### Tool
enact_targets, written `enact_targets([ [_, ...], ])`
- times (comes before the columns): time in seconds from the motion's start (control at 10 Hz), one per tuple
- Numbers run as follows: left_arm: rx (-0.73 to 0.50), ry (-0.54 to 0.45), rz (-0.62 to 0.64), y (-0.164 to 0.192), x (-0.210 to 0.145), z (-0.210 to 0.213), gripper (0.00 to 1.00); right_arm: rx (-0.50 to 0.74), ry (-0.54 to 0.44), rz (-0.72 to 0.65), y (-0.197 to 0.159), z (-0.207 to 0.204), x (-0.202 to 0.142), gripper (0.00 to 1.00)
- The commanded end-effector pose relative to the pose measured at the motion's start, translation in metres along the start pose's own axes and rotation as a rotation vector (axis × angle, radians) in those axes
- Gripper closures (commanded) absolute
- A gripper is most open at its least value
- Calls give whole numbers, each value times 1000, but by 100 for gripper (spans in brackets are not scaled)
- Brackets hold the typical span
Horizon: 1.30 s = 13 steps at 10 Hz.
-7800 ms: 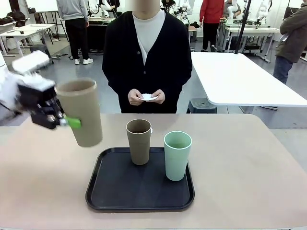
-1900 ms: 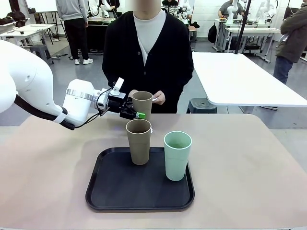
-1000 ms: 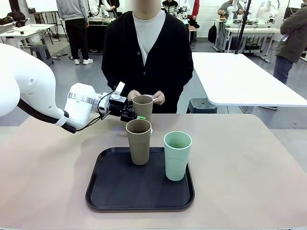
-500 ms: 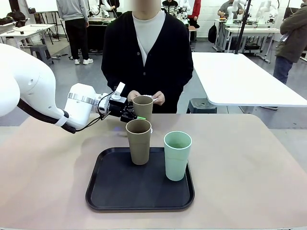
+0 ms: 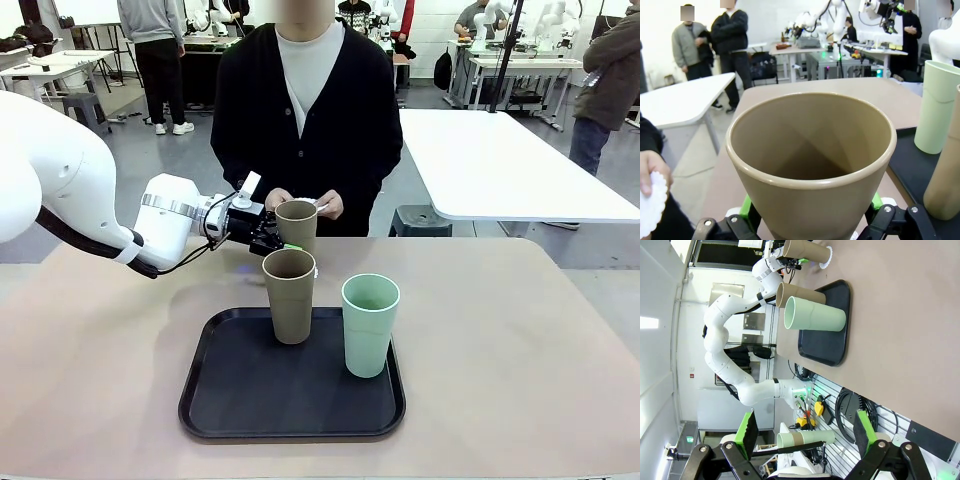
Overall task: Place coasters on the table and set cups on them.
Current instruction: Pick up one Reusable plastic cup and place it on a coaster set by the human.
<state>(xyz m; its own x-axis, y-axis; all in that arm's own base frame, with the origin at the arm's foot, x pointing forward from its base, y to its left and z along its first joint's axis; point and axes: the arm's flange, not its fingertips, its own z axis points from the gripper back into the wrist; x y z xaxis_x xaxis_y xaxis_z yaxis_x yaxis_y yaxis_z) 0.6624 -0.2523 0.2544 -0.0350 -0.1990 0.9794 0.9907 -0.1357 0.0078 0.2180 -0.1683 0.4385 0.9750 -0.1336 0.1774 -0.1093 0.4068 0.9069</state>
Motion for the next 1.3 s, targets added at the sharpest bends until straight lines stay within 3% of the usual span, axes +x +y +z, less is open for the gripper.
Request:
enact_targets([
  [0.0, -4, 33, 16, -1, 5, 1, 0, 23, -12, 16, 1, 1, 2, 0],
  [1.2, 11, 225, 54, -5, 11, 27, 0, 23, -12, 16, 1, 1, 2, 0],
])
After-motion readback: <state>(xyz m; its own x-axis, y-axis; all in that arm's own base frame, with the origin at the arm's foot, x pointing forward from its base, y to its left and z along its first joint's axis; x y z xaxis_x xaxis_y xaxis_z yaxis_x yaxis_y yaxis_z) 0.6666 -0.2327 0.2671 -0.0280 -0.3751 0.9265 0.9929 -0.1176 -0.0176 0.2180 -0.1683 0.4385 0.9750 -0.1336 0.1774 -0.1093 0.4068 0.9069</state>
